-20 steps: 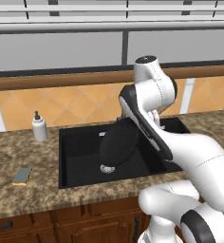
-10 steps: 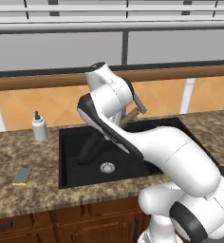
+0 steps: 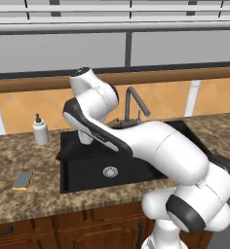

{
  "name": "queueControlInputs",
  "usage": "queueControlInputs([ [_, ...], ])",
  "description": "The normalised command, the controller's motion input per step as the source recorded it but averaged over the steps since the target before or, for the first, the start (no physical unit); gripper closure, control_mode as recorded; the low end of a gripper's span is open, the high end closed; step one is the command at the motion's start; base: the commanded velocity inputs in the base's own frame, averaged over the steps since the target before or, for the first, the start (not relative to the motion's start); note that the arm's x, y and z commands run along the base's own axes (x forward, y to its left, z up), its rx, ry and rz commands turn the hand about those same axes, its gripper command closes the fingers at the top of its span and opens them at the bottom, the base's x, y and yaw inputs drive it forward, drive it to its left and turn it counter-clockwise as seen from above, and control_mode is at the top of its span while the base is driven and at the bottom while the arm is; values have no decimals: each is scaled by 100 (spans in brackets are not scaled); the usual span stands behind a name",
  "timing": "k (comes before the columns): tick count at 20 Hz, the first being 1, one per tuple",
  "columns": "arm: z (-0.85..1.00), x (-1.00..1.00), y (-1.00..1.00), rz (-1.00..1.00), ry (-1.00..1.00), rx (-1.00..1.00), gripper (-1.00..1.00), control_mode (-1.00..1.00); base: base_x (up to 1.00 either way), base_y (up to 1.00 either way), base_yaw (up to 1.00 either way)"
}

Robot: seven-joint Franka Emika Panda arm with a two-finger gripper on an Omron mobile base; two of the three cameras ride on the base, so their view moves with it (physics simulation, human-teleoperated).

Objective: Pick the pan and sponge and place them into the sink. Then turn on the water.

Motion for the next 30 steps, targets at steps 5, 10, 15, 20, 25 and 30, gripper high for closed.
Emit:
queueControlInputs([
  [5, -43, 10, 16, 0, -35, 31, 100, -100, 0, 0, 0],
  [10, -35, 15, 13, 0, -30, 32, 100, -100, 0, 0, 0],
  [15, -21, 30, 27, -1, -12, 23, 100, -100, 0, 0, 0],
  [20, -22, 19, 42, -20, -2, 2, 100, -100, 0, 0, 0],
  [25, -18, 29, 28, -38, 0, 0, 100, -100, 0, 0, 0],
  [30, -1, 30, 15, -44, 4, 5, 100, -100, 0, 0, 0],
])
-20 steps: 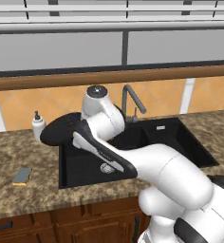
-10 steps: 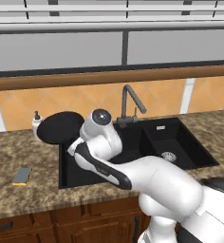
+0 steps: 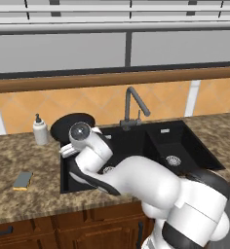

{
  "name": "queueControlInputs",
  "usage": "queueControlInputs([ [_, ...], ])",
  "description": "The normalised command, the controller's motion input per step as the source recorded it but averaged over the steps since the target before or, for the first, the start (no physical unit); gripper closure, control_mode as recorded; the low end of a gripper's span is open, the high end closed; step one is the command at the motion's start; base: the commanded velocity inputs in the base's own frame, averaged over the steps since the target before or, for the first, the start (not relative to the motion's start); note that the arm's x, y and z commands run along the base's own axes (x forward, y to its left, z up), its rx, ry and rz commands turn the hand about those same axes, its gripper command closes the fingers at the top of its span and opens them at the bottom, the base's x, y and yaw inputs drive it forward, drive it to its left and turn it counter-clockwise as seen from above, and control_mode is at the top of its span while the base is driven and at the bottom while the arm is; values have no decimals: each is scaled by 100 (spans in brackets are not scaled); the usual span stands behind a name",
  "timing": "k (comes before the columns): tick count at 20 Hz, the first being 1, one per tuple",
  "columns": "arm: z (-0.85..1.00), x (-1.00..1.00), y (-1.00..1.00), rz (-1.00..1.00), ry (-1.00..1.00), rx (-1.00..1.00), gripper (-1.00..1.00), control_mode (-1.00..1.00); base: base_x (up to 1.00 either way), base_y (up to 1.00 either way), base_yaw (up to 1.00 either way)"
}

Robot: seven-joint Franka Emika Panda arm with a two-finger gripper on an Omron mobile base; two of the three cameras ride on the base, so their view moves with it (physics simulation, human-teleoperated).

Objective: Pick the pan and sponge and place them into the sink. Then turn on the water.

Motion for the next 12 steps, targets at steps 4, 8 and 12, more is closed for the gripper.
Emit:
queueControlInputs([
  [4, 0, 15, 19, -43, 9, 10, 100, -100, 0, 0, 0],
  [8, 0, 11, 7, -38, 9, 14, 100, -100, 0, 0, 0],
  [12, 0, 3, 0, -34, 2, 19, 100, -100, 0, 0, 0],
])
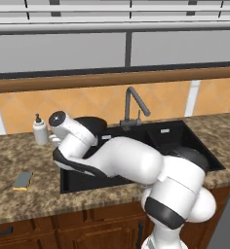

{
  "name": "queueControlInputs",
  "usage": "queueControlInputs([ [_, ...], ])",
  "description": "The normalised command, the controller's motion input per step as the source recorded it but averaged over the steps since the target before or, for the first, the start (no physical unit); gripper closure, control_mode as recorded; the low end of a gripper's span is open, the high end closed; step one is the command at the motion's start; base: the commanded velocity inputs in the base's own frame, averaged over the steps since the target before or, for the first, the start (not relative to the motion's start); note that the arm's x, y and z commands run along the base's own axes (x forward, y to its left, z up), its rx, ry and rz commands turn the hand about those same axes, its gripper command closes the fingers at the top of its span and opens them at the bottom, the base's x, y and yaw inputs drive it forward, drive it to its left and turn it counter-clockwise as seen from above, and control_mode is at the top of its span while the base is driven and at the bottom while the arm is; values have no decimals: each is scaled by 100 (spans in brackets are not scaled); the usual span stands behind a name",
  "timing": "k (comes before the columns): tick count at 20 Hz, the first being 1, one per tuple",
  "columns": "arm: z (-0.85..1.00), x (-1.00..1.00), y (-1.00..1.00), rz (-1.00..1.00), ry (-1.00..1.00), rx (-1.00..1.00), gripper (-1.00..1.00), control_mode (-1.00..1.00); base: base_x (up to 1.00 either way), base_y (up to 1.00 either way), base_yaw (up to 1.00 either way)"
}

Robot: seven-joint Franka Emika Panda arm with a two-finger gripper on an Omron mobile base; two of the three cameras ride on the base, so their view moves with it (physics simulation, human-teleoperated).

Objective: Pick the pan and sponge and place them into the sink. Then turn on the water.

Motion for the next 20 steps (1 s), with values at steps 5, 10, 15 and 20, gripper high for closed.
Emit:
queueControlInputs([
  [5, -12, 0, 0, -32, 0, 7, 100, -100, 0, 0, 0],
  [10, -20, 8, 0, -34, 3, 2, 100, -100, 0, 0, 0],
  [15, -4, 21, -4, -36, 12, 5, 100, -100, 0, 0, 0],
  [20, -12, 17, -11, -32, 10, 3, 100, -100, 0, 0, 0],
])
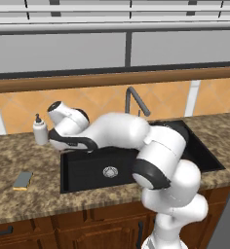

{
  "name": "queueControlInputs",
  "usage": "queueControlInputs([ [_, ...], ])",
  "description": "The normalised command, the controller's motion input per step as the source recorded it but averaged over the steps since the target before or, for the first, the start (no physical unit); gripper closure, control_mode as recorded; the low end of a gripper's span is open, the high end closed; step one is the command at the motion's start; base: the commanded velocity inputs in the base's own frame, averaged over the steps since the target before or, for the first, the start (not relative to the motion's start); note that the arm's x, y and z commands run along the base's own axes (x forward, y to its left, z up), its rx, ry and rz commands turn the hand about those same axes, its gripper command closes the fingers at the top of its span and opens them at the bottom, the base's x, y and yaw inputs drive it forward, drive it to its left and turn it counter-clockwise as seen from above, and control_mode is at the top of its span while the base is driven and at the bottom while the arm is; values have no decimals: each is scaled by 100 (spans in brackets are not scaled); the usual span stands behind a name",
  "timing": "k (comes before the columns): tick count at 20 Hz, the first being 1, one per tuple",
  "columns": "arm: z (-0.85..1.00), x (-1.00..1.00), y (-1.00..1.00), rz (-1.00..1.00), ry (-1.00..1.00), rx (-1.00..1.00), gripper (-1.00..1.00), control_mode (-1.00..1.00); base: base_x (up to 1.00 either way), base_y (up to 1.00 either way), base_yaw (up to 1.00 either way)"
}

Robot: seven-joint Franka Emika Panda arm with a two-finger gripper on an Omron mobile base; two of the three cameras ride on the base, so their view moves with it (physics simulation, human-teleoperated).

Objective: Pick the pan and sponge and place them into the sink. Then turn on the water.

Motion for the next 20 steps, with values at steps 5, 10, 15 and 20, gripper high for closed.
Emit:
queueControlInputs([
  [5, -30, 22, -11, -28, 0, -3, 100, -100, 0, 0, 0],
  [10, -22, 29, -41, -8, 1, -1, 100, -100, 0, 0, 0],
  [15, -39, 9, -28, -6, 0, 0, 100, -100, 0, 0, 0],
  [20, -54, 3, -10, -9, 0, 0, 100, -100, 0, 0, 0],
])
